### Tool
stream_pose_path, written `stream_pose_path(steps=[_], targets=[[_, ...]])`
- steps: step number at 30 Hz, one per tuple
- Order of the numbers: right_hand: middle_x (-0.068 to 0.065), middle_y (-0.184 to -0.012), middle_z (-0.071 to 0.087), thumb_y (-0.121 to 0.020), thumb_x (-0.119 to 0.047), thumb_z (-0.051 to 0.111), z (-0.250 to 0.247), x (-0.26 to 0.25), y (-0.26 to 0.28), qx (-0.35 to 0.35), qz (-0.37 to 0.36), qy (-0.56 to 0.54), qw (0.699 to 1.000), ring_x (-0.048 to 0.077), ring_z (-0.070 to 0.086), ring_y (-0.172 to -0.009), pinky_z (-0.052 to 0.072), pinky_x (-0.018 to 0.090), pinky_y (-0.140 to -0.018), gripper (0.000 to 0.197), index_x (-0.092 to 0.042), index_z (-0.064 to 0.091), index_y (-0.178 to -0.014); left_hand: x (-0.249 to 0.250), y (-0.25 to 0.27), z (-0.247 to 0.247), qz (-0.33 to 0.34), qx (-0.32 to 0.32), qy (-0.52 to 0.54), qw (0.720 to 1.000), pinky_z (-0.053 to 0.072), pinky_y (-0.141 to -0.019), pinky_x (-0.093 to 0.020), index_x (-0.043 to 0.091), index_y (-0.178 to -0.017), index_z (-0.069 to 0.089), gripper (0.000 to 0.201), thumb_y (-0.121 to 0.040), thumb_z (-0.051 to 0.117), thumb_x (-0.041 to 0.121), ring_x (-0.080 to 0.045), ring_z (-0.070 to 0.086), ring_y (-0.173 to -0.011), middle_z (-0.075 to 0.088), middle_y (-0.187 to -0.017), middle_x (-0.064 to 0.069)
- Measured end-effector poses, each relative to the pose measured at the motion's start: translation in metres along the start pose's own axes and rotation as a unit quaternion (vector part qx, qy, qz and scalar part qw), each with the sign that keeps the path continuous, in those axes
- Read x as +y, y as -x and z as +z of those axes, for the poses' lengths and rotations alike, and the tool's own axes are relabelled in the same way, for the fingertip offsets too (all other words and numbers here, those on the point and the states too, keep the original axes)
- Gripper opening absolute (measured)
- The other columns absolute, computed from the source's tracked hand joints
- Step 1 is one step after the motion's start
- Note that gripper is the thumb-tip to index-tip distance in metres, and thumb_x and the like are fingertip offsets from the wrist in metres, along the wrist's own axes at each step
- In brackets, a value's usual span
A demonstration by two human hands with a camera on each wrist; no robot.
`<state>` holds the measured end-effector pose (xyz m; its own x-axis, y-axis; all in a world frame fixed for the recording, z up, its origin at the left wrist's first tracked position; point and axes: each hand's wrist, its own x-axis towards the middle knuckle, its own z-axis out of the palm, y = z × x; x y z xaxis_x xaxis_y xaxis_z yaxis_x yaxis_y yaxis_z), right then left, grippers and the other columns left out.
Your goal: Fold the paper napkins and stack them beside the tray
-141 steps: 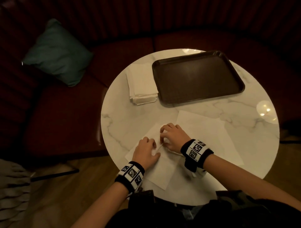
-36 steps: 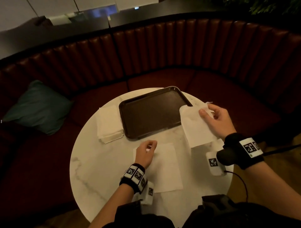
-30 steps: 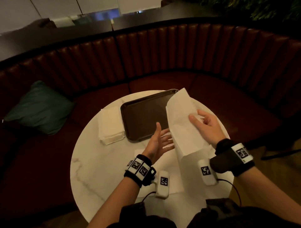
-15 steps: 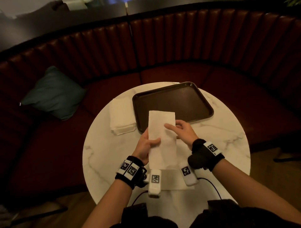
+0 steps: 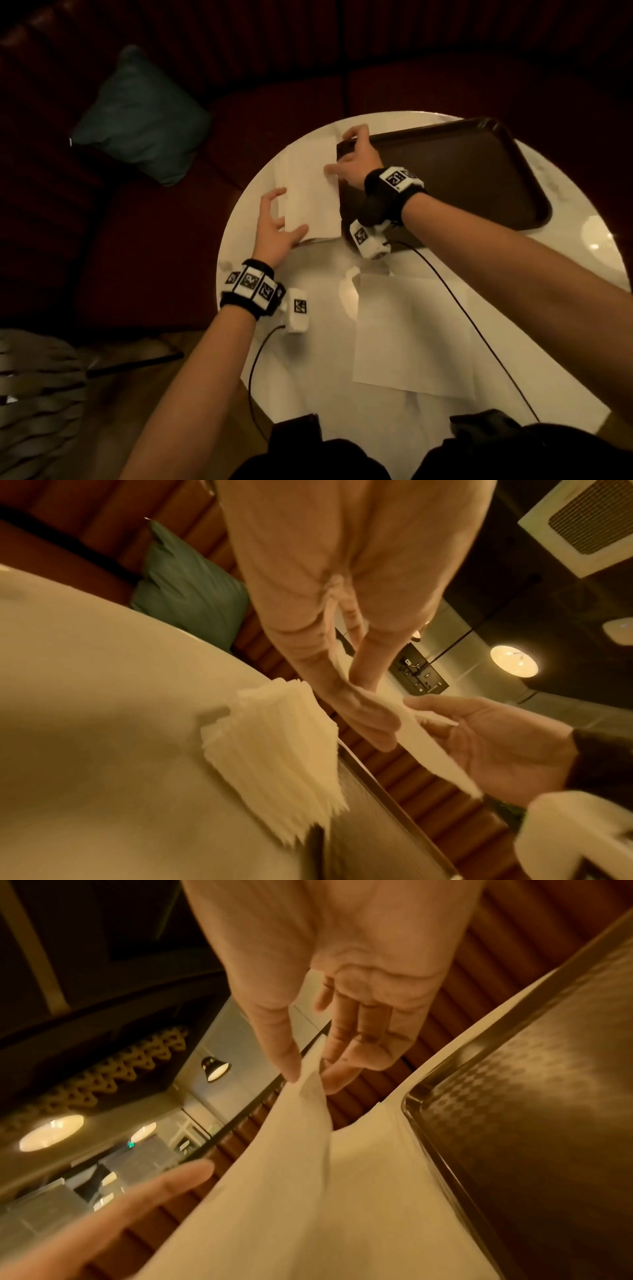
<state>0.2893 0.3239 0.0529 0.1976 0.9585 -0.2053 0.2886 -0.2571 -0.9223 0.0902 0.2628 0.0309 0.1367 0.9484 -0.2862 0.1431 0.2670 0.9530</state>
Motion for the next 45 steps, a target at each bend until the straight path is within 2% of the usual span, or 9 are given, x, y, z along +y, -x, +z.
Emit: stream_pose_path(steps=[5,9,12,15,18,23,28,36,45], targets=[[0.004,-0.084,0.064,-0.080,-0.002,0.066,0.030,0.013,-0.050,0.047,-0.044,0.117,0.991,0.013,0.057,-0.073,0.055,0.030,-0.073,0.016,-0.016,0.062,-0.084,-0.018,-0.069,-0.007,0.034,0.040,-0.135,0.989,0.051,-0.096,-0.046,0.028,-0.101,0.071,0.032,-0.073,0.074,0.013,-0.016,0.054,-0.115,0.064,-0.114,0.008],[0.005,-0.096,0.071,-0.086,-0.004,0.061,0.045,0.026,-0.076,0.045,-0.036,0.169,0.984,0.014,0.062,-0.084,0.053,0.024,-0.082,0.017,-0.011,0.075,-0.092,-0.021,-0.090,0.004,-0.017,0.033,-0.131,0.991,0.060,-0.061,-0.028,0.005,-0.110,0.068,0.028,-0.084,0.067,-0.004,-0.025,0.068,-0.087,0.051,-0.093,0.000],[0.011,-0.128,0.058,-0.087,-0.018,0.067,0.053,0.037,-0.079,-0.083,0.004,0.319,0.944,0.027,0.056,-0.115,0.047,0.033,-0.098,0.036,-0.011,0.065,-0.123,-0.027,-0.095,0.007,-0.056,0.024,-0.197,0.978,0.054,-0.047,-0.024,0.010,-0.110,0.067,0.026,-0.085,0.068,0.004,-0.021,0.067,-0.048,0.058,-0.088,-0.014],[0.013,-0.147,0.031,-0.086,-0.037,0.067,0.045,0.045,-0.071,-0.143,-0.011,0.420,0.896,0.035,0.030,-0.134,0.033,0.044,-0.110,0.063,-0.019,0.044,-0.142,-0.033,-0.094,0.005,-0.034,0.026,-0.314,0.949,0.060,-0.068,-0.037,0.027,-0.105,0.067,0.027,-0.078,0.066,0.022,-0.029,0.070,-0.064,0.071,-0.094,-0.015],[0.013,-0.151,0.024,-0.087,-0.034,0.067,0.016,0.046,-0.050,-0.123,-0.038,0.350,0.928,0.034,0.027,-0.137,0.031,0.041,-0.113,0.068,-0.020,0.037,-0.146,-0.024,-0.080,0.009,-0.015,0.019,-0.399,0.917,0.054,-0.091,-0.041,0.031,-0.122,0.060,0.037,-0.085,0.061,0.030,-0.035,0.067,-0.094,0.062,-0.123,-0.011],[0.009,-0.125,0.058,-0.085,-0.025,0.071,-0.053,0.063,0.028,-0.069,0.001,0.252,0.965,0.022,0.057,-0.112,0.041,0.023,-0.092,0.040,-0.016,0.064,-0.122,-0.021,-0.016,0.035,0.050,0.022,-0.471,0.880,0.052,-0.084,-0.044,0.027,-0.139,0.040,0.049,-0.093,0.055,0.023,-0.034,0.059,-0.096,0.059,-0.108,-0.015],[0.006,-0.096,0.073,-0.079,-0.021,0.076,-0.097,0.117,0.113,-0.030,0.139,0.254,0.957,0.020,0.067,-0.096,0.042,0.018,-0.073,0.016,-0.014,0.075,-0.093,-0.055,0.046,0.077,0.020,-0.040,-0.483,0.874,0.045,-0.092,-0.039,0.008,-0.113,0.058,0.032,-0.090,0.061,0.030,-0.032,0.051,-0.112,0.051,-0.118,-0.014],[0.009,-0.107,0.066,-0.071,-0.054,0.075,-0.113,0.189,0.229,0.007,0.302,0.331,0.894,0.029,0.063,-0.097,0.048,0.030,-0.074,0.055,-0.011,0.062,-0.103,-0.102,0.109,0.109,-0.103,-0.055,-0.571,0.813,0.045,-0.095,-0.043,0.005,-0.134,0.037,0.085,-0.079,0.060,0.066,-0.032,0.046,-0.123,0.045,-0.134,-0.013],[0.010,-0.094,0.069,-0.050,-0.046,0.074,-0.072,0.189,0.237,0.034,0.262,0.255,0.930,0.029,0.067,-0.082,0.045,0.026,-0.060,0.047,-0.012,0.066,-0.081,-0.105,0.112,0.123,-0.136,-0.018,-0.439,0.888,0.048,-0.095,-0.039,0.009,-0.109,0.058,0.055,-0.072,0.079,0.045,-0.032,0.053,-0.112,0.052,-0.122,-0.013]])
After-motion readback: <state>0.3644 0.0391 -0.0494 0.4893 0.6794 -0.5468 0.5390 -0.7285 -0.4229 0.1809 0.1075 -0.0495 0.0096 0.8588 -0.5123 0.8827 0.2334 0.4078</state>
